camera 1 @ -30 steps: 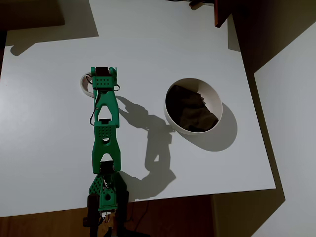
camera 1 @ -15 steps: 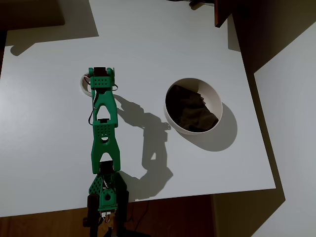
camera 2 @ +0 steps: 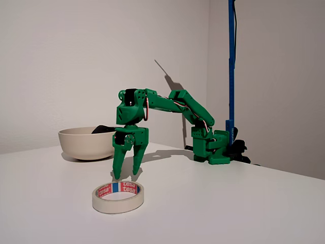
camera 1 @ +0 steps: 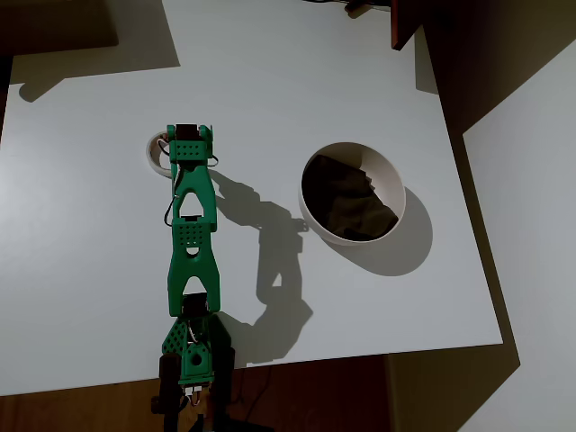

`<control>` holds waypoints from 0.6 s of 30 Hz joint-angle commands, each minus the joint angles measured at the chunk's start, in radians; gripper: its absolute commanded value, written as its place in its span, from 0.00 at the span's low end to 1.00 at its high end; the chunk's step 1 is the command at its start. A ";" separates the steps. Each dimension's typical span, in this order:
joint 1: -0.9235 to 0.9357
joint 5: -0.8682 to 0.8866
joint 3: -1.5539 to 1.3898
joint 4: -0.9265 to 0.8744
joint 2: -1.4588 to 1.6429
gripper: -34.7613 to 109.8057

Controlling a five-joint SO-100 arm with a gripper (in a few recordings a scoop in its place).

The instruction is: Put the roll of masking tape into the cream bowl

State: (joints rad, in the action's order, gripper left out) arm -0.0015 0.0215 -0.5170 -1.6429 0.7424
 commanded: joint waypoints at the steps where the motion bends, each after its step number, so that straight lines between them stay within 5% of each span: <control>1: 0.023 0.011 0.052 -0.006 0.034 0.38; 18: -0.038 0.028 0.087 -0.012 0.037 0.38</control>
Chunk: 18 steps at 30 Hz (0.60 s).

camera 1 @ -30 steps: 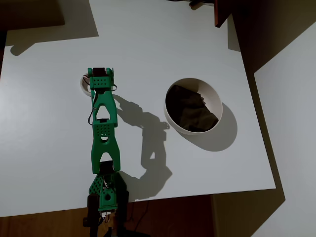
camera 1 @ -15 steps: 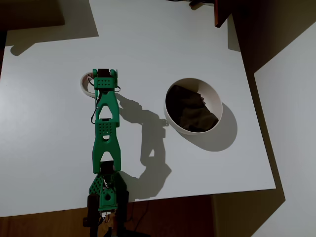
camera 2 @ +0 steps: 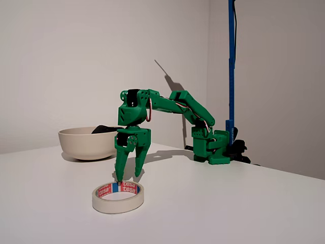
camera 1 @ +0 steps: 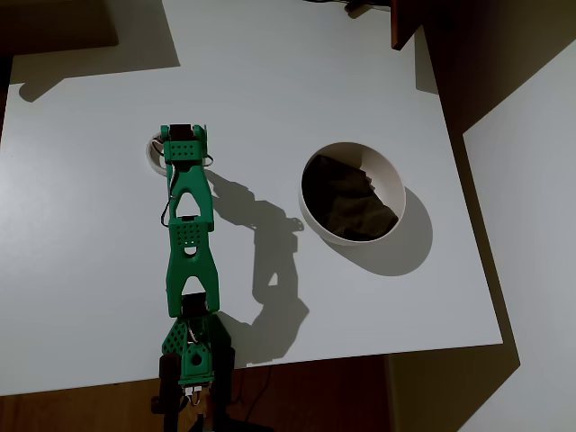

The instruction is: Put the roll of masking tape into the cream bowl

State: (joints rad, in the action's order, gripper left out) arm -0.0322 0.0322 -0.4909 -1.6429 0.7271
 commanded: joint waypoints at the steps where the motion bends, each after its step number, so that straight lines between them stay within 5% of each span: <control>1: -0.011 0.017 0.061 -0.012 0.052 0.38; 18: -0.094 0.055 0.066 0.012 -0.009 0.37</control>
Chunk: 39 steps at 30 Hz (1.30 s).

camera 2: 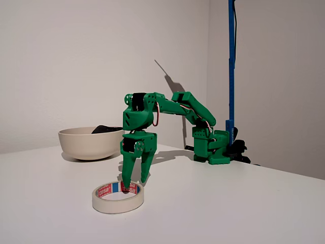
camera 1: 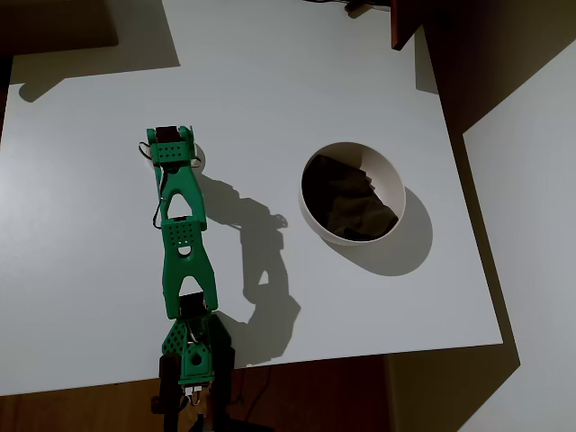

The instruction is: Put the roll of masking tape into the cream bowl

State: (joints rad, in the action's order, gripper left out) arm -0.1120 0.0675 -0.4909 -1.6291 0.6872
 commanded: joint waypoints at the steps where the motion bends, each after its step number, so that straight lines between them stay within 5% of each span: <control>1: -0.014 0.021 0.066 0.002 0.021 0.37; 14: -0.002 0.029 0.066 0.029 -0.028 0.35; 21: -0.003 0.002 0.066 0.026 -0.025 0.18; 39: -0.028 0.008 0.066 -0.040 0.213 0.18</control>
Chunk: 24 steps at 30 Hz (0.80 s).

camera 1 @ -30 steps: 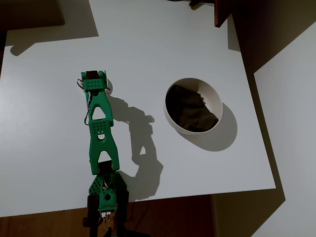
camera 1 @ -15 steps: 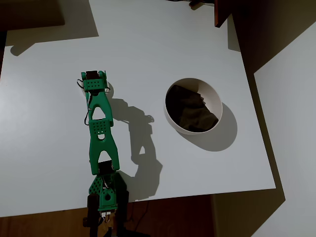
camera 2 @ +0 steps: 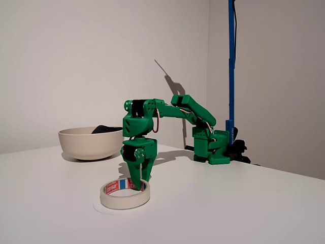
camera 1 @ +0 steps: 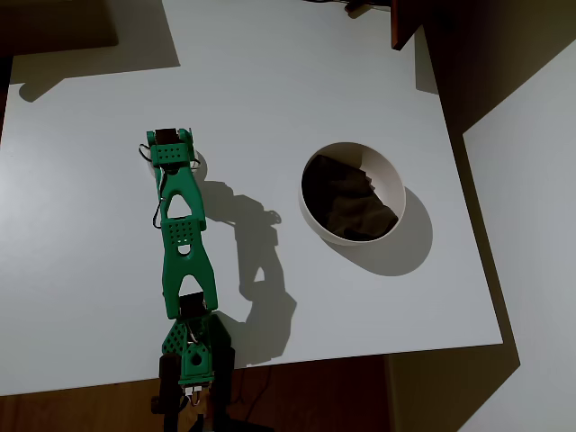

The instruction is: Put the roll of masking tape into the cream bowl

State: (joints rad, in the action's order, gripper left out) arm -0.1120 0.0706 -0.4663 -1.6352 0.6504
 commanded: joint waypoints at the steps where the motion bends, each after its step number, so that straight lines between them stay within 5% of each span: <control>1: -0.031 0.003 0.041 -0.051 0.291 0.18; 13: -0.049 0.008 0.041 -0.166 0.718 0.18; 24: 0.176 -0.029 0.041 -0.147 0.997 0.18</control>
State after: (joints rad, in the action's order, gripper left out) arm -0.0015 0.0491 -0.4663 -1.7579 1.4557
